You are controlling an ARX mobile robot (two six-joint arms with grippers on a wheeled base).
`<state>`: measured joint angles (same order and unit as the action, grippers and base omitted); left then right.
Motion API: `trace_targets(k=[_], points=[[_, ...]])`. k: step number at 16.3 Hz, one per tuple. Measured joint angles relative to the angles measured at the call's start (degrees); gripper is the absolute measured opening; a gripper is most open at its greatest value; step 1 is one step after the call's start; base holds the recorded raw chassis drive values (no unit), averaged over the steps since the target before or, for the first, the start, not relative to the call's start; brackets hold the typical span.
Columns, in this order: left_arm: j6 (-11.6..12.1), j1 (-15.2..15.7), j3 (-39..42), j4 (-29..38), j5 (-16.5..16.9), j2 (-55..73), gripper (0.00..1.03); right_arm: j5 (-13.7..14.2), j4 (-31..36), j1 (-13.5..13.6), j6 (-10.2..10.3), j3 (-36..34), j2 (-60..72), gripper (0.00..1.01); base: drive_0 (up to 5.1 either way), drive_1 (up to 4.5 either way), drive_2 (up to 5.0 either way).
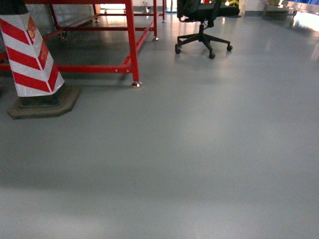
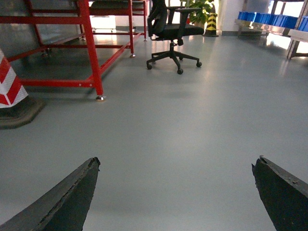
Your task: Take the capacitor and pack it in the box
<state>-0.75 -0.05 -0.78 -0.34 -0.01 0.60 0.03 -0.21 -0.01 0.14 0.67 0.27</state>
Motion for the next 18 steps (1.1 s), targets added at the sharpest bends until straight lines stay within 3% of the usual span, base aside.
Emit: trace_targets(k=[18], points=[[0.0,0.0,0.0,-0.1,0.0,0.0,0.44,-0.1,-0.1,0.0,0.0,0.0,0.0,0.98,-5.0,2.42,2.4]])
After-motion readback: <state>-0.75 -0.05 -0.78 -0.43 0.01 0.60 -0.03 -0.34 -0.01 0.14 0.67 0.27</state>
